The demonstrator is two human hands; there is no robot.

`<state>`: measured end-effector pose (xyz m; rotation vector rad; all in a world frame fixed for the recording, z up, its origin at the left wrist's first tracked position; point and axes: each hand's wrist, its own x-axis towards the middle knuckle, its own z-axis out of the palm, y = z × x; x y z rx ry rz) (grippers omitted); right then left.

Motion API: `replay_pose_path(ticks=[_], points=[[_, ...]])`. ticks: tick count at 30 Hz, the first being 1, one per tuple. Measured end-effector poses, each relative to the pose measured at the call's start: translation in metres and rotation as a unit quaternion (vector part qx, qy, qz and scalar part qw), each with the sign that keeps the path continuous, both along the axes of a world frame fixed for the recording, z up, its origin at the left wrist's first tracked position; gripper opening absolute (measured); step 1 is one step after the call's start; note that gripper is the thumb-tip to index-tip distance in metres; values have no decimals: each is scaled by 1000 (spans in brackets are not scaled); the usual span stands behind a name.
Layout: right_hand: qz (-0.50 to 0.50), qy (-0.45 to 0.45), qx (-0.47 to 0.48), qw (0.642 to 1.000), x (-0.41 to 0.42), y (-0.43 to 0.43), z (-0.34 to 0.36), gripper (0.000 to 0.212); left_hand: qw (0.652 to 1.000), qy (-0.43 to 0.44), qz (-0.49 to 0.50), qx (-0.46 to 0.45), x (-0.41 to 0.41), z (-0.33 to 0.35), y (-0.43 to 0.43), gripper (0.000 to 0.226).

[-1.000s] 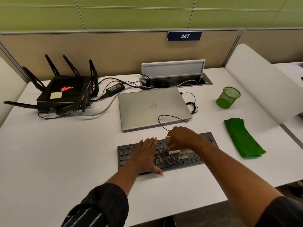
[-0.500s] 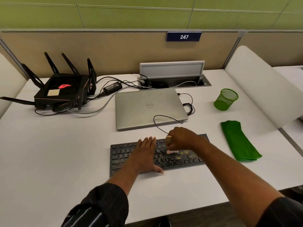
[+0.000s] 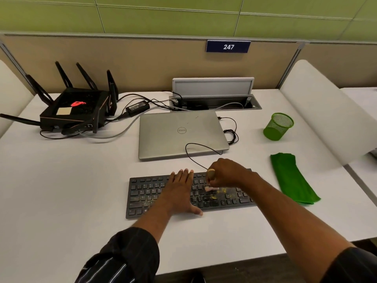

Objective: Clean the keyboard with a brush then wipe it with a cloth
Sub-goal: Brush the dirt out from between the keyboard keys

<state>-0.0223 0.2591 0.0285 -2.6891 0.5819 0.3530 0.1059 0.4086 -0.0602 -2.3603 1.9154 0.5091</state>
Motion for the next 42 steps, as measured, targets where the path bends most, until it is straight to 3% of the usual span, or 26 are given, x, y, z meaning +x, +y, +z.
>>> replay_pose_path(ticks=[9, 17, 23, 30, 36, 42], points=[[-20, -64, 42, 997, -14, 2, 4, 11, 1000, -5, 2, 3, -12, 4, -7, 141], [-25, -11, -16, 1000, -23, -10, -2, 13, 1000, -10, 1, 6, -19, 2, -13, 141], [-49, -57, 33, 997, -29, -7, 0, 11, 1000, -13, 5, 8, -20, 1, -15, 141], [-42, -28, 21, 998, -36, -10, -4, 13, 1000, -18, 2, 9, -22, 3, -16, 140], [-52, -102, 53, 992, -36, -9, -4, 10, 1000, -17, 5, 10, -23, 4, -16, 140], [-8, -48, 39, 998, -41, -1, -7, 16, 1000, -15, 8, 12, -24, 5, -16, 139]])
